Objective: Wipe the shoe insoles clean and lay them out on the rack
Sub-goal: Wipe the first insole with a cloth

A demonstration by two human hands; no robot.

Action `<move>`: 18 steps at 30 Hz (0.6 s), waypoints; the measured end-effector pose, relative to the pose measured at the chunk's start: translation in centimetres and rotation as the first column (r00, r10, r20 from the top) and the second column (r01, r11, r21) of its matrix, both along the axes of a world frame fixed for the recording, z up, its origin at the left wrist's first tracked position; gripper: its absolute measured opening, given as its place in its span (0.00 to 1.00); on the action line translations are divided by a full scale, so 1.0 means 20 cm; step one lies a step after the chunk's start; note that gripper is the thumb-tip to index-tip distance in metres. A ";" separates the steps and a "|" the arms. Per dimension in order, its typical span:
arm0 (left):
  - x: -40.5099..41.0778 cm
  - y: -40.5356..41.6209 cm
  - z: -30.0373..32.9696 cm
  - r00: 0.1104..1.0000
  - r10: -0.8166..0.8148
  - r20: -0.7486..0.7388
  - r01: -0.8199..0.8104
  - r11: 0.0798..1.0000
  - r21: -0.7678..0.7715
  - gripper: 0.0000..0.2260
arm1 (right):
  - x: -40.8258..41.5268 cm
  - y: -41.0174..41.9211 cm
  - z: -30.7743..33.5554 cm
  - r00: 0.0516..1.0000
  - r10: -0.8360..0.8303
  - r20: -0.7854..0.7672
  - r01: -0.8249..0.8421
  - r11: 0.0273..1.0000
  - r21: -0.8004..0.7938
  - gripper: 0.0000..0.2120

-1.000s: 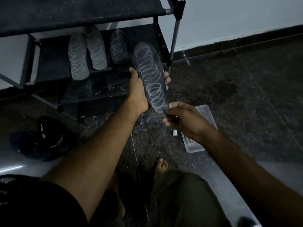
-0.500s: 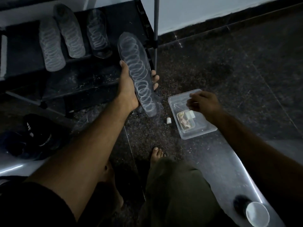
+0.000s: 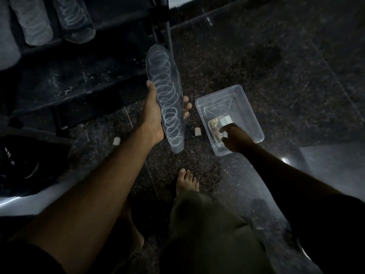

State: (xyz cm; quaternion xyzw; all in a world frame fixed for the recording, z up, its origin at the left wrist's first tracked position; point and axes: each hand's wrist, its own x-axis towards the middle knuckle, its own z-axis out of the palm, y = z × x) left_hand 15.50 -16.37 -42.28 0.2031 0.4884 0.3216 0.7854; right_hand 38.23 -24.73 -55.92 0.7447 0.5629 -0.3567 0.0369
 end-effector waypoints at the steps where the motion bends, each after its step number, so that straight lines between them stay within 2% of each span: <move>1: 0.00 0.00 -0.02 1.000 -0.005 0.004 0.006 1.000 -0.005 0.40 | -0.01 0.00 -0.04 0.997 0.071 0.016 -0.071 0.996 -0.045 0.19; 5: 0.00 0.00 -0.10 0.999 -0.014 0.031 0.015 1.000 -0.018 0.39 | -0.02 0.02 -0.16 0.976 0.212 0.045 -0.201 0.963 -0.177 0.27; 10: 0.01 0.01 -0.17 0.998 -0.021 0.052 0.022 0.999 -0.031 0.36 | -0.03 0.02 -0.26 0.957 0.280 0.075 -0.261 0.945 -0.197 0.31; 12: 0.01 0.01 -0.18 0.999 -0.016 0.049 0.018 0.999 -0.041 0.37 | -0.03 0.03 -0.29 0.960 0.272 0.063 -0.255 0.947 -0.196 0.34; 15: 0.00 0.00 -0.18 0.999 -0.003 0.037 0.005 0.999 -0.049 0.37 | -0.04 0.04 -0.27 0.973 0.221 0.072 -0.206 0.963 -0.173 0.32; 18: 0.00 -0.01 -0.16 1.000 0.003 0.026 -0.001 0.999 -0.052 0.37 | -0.05 0.03 -0.20 0.991 0.102 0.089 -0.099 0.994 -0.040 0.28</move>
